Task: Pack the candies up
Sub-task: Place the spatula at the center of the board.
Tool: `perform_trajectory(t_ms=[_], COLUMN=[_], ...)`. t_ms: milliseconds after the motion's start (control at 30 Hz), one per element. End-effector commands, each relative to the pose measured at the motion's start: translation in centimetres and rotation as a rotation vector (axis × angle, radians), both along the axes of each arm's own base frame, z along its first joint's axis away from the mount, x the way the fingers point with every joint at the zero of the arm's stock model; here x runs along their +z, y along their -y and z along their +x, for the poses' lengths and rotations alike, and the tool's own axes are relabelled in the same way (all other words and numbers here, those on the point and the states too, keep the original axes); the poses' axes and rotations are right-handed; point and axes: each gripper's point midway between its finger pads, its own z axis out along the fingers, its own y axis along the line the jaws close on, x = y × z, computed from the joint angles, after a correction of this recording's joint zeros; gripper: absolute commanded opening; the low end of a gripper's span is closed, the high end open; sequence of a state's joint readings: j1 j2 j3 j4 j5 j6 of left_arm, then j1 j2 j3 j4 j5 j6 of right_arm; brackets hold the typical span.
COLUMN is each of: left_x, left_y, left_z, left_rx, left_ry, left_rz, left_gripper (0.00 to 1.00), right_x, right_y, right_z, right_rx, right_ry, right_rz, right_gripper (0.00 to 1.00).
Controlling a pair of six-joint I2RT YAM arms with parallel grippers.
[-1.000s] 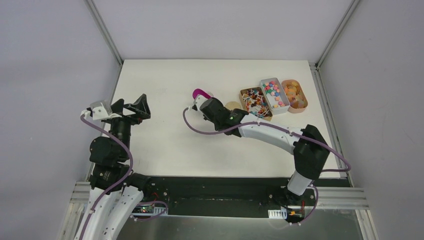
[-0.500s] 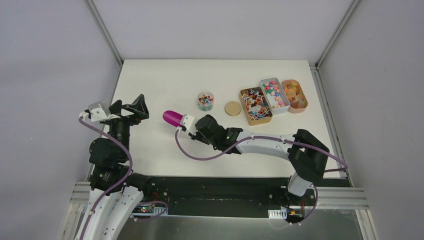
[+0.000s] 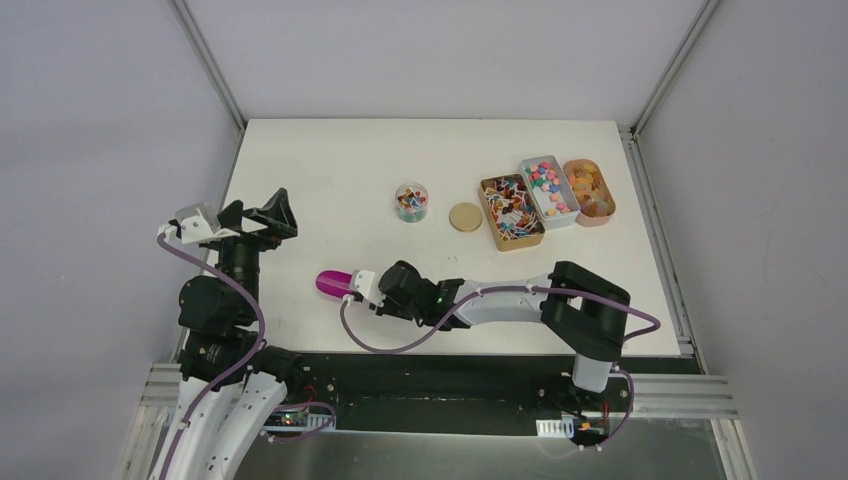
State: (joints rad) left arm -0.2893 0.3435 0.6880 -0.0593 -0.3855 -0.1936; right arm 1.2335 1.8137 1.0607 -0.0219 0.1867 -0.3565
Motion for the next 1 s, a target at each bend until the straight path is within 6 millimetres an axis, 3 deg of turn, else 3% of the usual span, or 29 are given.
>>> perform_trajectory(t_ms=[0, 233, 500, 633, 800, 967], left_x=[0.7, 0.6, 0.6, 0.6, 0.5, 0.6], left_y=[0.2, 0.2, 0.2, 0.2, 0.3, 0.7], left_z=[-0.1, 0.0, 0.0, 0.1, 0.1, 0.2], left_rx=[-0.007, -0.005, -0.006, -0.006, -0.011, -0.029], left_ry=[0.027, 0.026, 0.024, 0.022, 0.021, 0.022], left_rz=[0.002, 0.004, 0.005, 0.006, 0.008, 0.008], left_gripper=[0.99, 0.99, 0.99, 0.99, 0.99, 0.99], right_x=[0.3, -0.6, 0.9, 3.1, 7.6, 11.2], right_y=[-1.4, -1.1, -1.1, -1.4, -1.0, 1.4], right_z=[-1.0, -1.4, -1.2, -0.9, 0.2, 4.0], right_rx=[0.032, 0.035, 0.027, 0.01, -0.042, -0.24], right_ry=[-0.026, -0.043, -0.018, -0.002, -0.001, -0.029], right_rz=[0.082, 0.07, 0.102, 0.175, 0.313, 0.455], right_gripper=[0.15, 0.34, 0.49, 0.53, 0.65, 0.72])
